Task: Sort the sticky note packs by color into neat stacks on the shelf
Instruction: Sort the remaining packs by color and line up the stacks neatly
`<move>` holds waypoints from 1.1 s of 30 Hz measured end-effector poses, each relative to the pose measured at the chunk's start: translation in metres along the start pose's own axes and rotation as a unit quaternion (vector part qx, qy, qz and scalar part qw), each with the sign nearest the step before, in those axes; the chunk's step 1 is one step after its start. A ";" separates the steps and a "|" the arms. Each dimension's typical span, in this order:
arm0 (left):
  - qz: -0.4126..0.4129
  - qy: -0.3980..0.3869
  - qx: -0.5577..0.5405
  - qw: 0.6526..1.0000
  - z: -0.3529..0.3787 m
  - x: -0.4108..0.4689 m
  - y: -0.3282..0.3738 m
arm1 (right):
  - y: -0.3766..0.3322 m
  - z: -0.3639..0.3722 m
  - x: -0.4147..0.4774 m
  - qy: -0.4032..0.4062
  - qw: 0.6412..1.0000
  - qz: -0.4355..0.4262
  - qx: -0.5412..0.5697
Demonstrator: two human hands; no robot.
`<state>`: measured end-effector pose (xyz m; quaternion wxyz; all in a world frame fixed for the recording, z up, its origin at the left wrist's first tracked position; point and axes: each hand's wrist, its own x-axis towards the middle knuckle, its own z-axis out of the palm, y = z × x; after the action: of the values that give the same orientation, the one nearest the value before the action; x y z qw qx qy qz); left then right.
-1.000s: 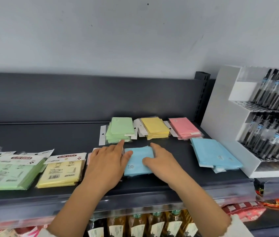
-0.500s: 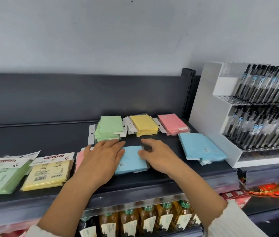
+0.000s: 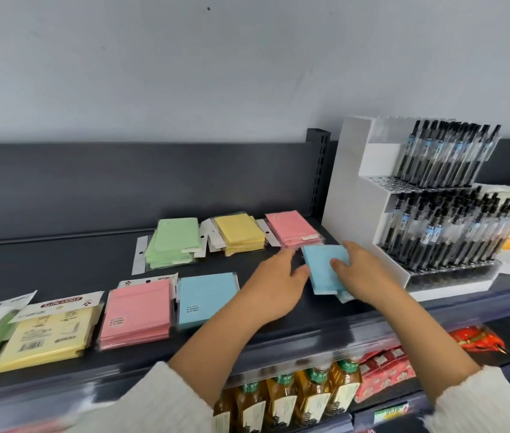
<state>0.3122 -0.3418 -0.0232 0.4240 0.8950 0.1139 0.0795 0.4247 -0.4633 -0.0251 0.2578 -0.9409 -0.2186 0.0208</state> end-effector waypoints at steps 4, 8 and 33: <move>-0.082 -0.040 0.018 0.996 0.021 0.024 0.004 | 0.007 0.005 0.000 0.002 1.000 0.006 -0.003; -0.071 0.000 0.009 0.997 0.037 0.035 0.001 | 0.011 0.002 0.005 0.005 0.998 0.016 0.065; -0.068 0.216 -0.260 0.939 0.024 0.013 0.013 | -0.012 0.007 -0.008 -0.047 0.840 -0.060 0.538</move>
<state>0.3322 -0.3644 -0.0278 0.6113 0.7048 0.2392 0.2689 0.4119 -0.4540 -0.0261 0.7135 -0.6372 -0.2409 0.1636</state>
